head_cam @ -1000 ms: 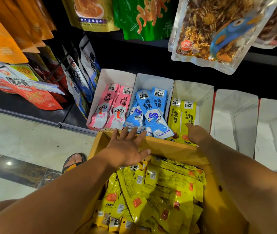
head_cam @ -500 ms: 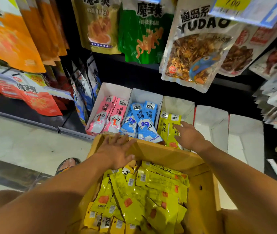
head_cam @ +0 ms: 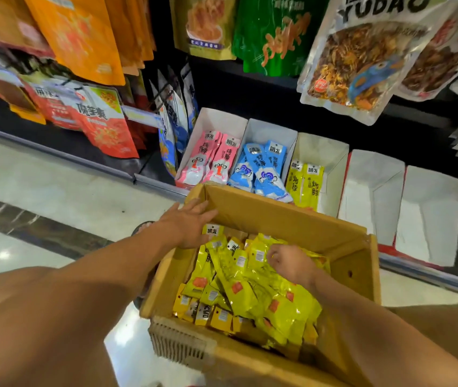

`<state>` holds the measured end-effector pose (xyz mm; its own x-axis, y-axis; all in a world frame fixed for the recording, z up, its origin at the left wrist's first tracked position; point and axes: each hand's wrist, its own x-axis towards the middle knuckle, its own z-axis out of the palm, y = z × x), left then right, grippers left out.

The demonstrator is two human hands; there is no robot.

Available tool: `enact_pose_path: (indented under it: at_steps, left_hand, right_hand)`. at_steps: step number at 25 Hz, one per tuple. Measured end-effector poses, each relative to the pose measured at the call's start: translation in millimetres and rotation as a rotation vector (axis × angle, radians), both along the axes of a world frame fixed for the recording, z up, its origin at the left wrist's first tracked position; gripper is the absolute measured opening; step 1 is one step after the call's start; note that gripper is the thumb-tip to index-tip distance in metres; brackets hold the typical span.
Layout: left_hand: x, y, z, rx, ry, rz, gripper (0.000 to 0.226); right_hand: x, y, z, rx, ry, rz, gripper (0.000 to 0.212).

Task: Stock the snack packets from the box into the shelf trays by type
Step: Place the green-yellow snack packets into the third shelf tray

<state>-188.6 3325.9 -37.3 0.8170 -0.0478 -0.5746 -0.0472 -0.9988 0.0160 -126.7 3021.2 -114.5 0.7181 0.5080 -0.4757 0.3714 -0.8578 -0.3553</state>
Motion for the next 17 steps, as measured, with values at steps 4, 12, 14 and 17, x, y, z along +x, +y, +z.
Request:
enact_pose_path:
  at_steps: [4,12,14,17]
  left_hand:
    - [1,4,2,-0.037,0.016,0.014,0.079]
    - [5,7,-3,-0.045,0.027,0.005,0.08]
    - [5,7,-5,-0.047,0.023,0.005,0.079]
    - [9,5,-5,-0.043,0.025,-0.008,0.077]
  right_hand:
    - [-53,23,-48,-0.066,0.137,-0.007,0.024]
    - [-98,58,-73,-0.26,0.078,0.027,0.067]
    - [-93,58,-70,-0.243,0.117,0.004,0.068]
    - [-75,54,-55,-0.167,0.181,-0.026,0.074]
